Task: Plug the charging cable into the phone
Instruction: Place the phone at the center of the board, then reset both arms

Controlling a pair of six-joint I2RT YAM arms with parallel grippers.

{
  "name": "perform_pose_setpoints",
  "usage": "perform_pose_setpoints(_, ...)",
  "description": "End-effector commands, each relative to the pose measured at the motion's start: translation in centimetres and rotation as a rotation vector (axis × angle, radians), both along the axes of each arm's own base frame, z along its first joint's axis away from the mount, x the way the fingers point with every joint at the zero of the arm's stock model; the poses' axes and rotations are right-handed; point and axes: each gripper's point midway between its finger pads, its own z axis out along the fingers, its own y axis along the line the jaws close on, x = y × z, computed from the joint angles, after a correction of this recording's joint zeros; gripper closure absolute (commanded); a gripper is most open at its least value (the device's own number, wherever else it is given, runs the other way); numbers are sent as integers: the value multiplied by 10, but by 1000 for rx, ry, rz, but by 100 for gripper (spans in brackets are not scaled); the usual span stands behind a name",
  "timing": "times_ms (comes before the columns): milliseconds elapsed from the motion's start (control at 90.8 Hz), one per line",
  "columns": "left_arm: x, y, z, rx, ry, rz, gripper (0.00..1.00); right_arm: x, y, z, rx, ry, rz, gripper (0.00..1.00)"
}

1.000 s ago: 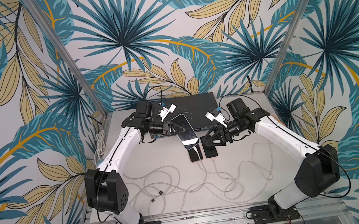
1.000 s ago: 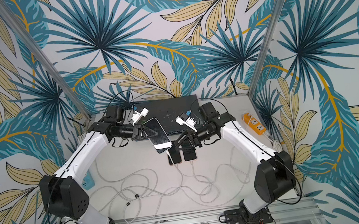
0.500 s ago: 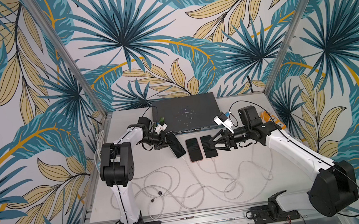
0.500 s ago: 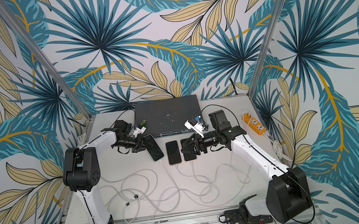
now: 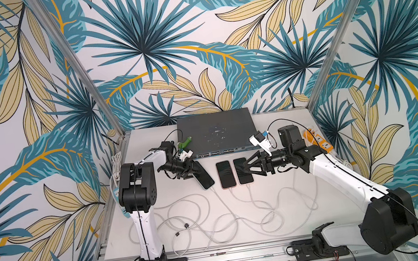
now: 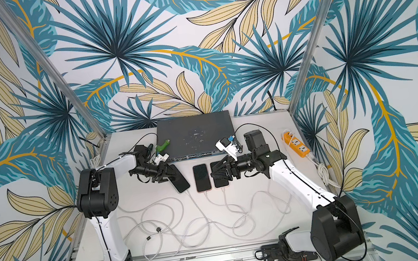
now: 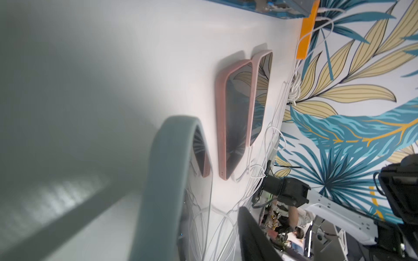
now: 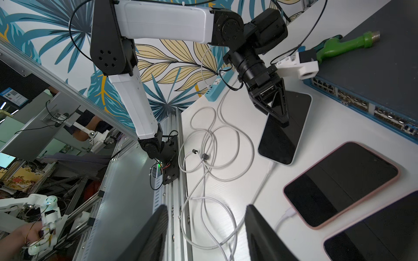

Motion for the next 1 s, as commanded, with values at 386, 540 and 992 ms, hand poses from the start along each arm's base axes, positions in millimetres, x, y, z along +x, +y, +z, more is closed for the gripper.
perform_pose_setpoints(386, 2, 95, 27, 473, -138, 249, 0, 53, -2, -21, -98, -113, -304, 30)
perform_pose_setpoints(540, 2, 156, 84, 770, -365, 493, 0, 119, -25, -17, -141, -251, -679, 24)
perform_pose_setpoints(992, -10, 208, 80, 982, -965, 843, 0, 256, -317, -72, -486, -619, -2045, 1)
